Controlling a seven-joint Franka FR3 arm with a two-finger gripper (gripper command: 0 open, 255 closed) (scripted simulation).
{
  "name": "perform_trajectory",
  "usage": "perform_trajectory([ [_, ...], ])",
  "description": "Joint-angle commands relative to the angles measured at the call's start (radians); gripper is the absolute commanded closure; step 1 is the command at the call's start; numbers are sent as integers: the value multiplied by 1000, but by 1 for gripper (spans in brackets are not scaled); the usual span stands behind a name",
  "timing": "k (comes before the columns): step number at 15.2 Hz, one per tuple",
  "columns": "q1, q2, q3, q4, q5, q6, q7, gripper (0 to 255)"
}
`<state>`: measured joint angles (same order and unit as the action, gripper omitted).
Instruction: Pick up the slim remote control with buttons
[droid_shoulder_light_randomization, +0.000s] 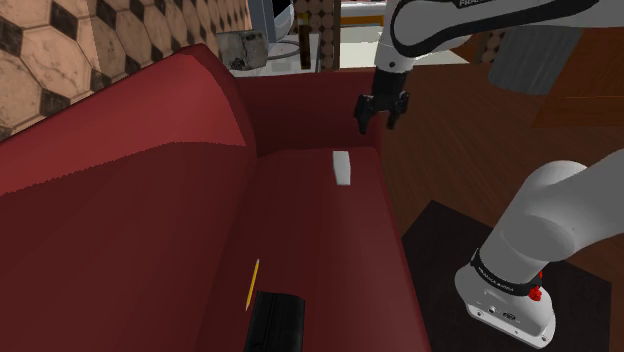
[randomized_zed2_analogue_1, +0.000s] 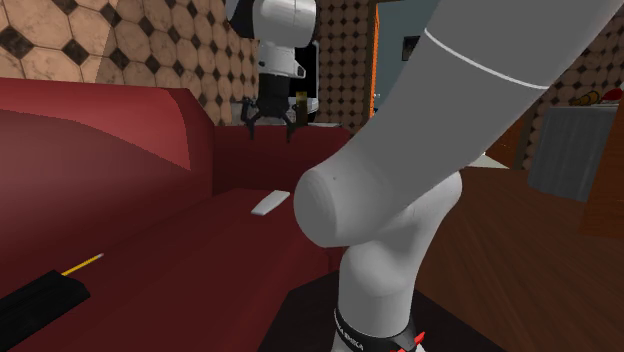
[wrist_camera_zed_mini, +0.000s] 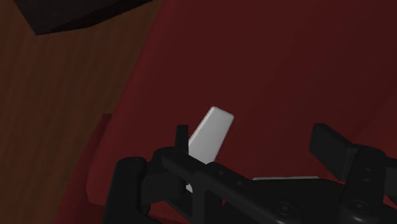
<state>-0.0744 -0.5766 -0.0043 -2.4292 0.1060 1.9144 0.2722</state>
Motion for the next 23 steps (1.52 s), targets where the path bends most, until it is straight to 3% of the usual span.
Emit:
perform_trajectory([
  [1, -9, 79, 14, 3, 4, 76, 44, 0],
  [10, -54, 404, 41, 72, -6, 320, 220, 0],
  [18, -78, 705, 25, 207, -31, 471, 375, 0],
  [23, -78, 764, 22, 207, -29, 528, 381, 0],
])
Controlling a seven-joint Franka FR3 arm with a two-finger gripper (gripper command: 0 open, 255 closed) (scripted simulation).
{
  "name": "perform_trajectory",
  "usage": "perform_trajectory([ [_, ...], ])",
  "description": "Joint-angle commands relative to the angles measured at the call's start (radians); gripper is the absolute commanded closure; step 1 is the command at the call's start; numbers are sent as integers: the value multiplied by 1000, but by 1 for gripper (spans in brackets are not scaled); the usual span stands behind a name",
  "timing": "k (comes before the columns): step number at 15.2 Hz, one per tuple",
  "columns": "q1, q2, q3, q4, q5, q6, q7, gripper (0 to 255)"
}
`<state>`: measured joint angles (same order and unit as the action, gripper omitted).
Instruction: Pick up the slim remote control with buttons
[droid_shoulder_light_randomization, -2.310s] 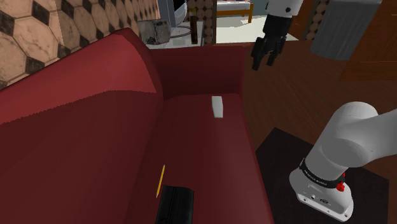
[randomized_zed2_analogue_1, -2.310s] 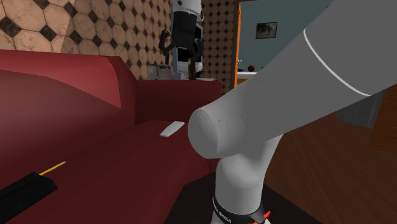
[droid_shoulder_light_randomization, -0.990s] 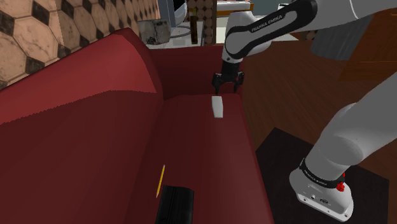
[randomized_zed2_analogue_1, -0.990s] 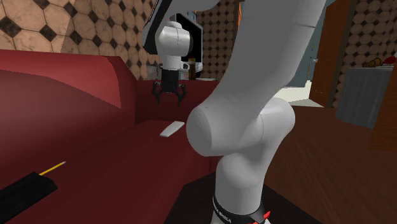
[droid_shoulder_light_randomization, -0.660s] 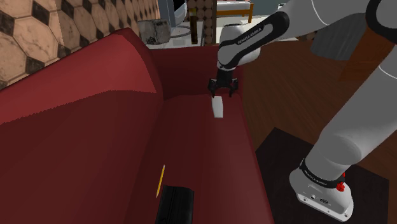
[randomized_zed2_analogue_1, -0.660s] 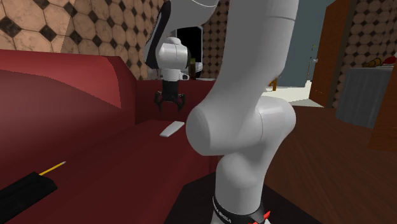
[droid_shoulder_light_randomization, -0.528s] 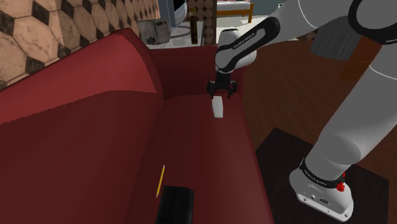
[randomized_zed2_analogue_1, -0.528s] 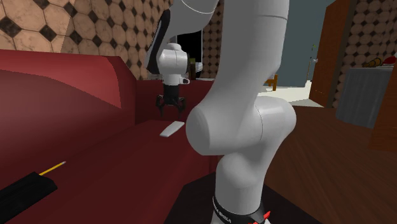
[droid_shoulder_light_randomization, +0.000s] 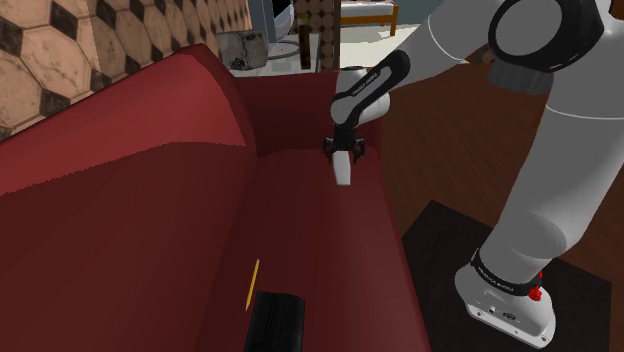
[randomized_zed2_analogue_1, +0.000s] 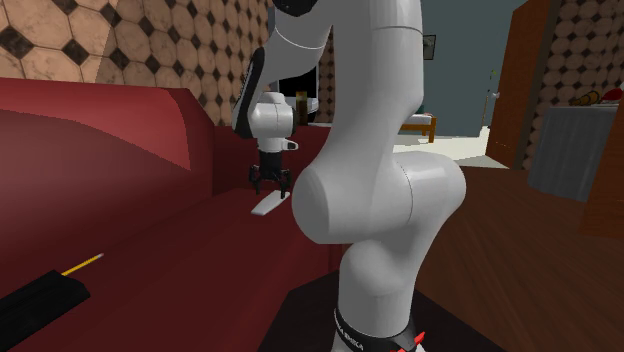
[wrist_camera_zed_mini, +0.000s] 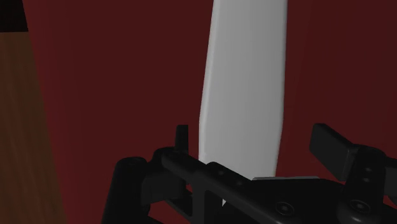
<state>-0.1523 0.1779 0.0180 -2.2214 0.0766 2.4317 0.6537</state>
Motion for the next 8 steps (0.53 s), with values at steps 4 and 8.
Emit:
perform_trajectory([
  [4, 0, 45, 1, -10, 4, 55, -4, 0],
  [8, -2, 44, 0, -11, 4, 55, -6, 255],
])
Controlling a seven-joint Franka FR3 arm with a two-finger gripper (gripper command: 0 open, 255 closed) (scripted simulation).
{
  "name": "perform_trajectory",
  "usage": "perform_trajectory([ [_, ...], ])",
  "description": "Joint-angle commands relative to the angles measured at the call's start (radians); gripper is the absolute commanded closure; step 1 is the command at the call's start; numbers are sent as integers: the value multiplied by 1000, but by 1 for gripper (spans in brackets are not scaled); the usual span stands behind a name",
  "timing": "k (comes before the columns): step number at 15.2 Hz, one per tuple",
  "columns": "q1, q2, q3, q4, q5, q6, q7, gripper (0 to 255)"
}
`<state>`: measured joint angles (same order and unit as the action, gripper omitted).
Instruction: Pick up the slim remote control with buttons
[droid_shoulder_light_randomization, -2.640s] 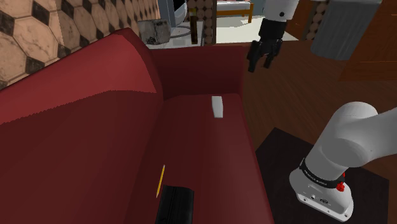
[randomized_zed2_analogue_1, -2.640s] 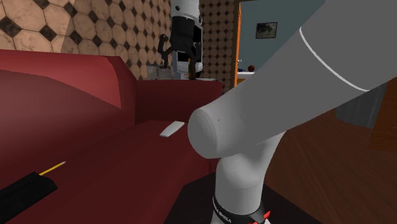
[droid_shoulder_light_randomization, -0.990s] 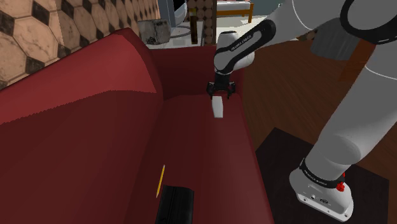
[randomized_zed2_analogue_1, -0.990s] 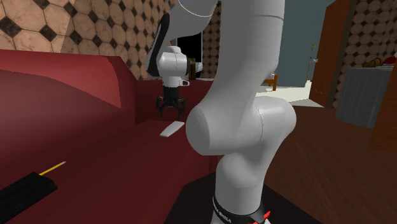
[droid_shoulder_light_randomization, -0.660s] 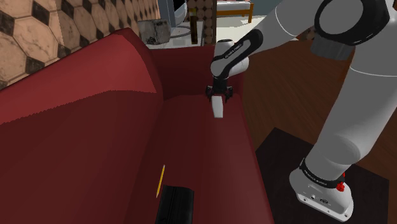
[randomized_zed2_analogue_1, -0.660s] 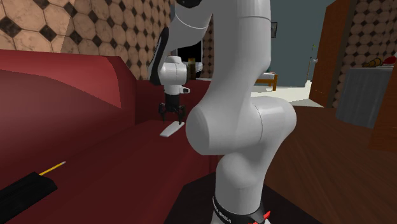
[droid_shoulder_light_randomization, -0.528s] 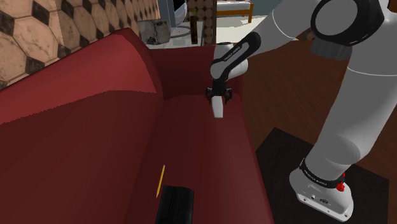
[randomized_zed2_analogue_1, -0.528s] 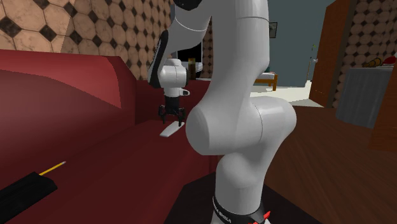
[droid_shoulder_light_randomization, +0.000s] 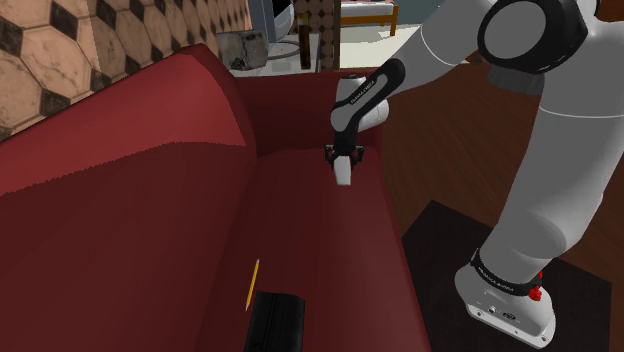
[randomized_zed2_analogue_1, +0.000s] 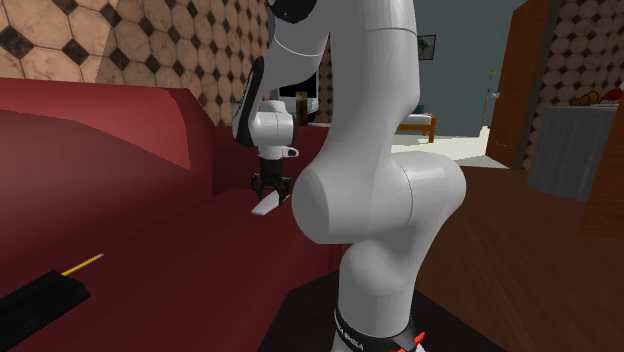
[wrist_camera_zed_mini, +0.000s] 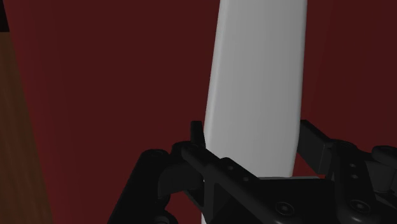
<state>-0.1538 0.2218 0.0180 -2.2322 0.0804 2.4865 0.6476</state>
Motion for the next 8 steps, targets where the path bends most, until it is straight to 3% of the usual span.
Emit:
perform_trajectory([
  [1, 0, 0, 0, 0, 0, 1, 0, 255],
  [8, 1, -9, 0, 3, -1, -12, 3, 255],
])
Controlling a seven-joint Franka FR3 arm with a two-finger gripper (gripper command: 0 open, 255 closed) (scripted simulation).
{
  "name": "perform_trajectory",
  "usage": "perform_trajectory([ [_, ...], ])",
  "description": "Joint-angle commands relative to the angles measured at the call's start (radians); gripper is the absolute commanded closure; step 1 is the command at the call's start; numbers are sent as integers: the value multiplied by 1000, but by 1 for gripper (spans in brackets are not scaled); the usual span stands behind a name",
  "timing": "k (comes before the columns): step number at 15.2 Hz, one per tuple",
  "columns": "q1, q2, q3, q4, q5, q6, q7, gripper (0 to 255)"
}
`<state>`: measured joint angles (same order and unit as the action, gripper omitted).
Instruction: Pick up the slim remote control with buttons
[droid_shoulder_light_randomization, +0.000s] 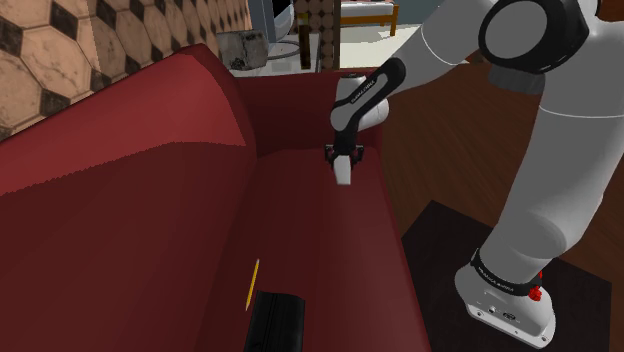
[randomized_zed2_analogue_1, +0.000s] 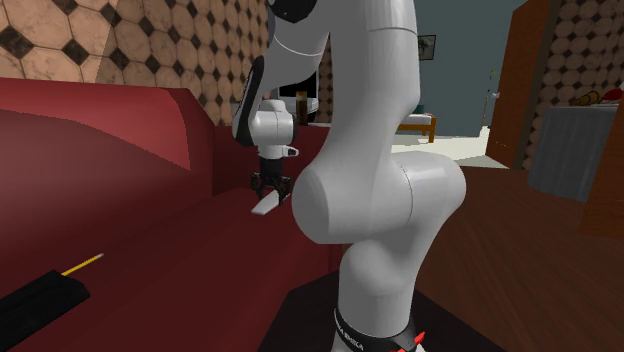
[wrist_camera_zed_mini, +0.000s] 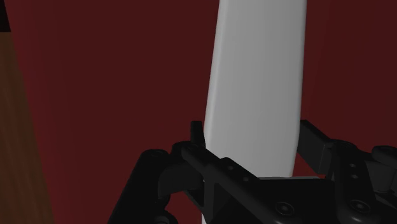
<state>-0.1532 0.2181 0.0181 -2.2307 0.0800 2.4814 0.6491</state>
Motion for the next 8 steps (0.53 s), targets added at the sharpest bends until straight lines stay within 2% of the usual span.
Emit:
perform_trajectory([
  [1, 1, -16, 0, 4, -1, -19, 2, 255],
  [8, 1, -81, -2, 26, -7, -106, 9, 255],
])
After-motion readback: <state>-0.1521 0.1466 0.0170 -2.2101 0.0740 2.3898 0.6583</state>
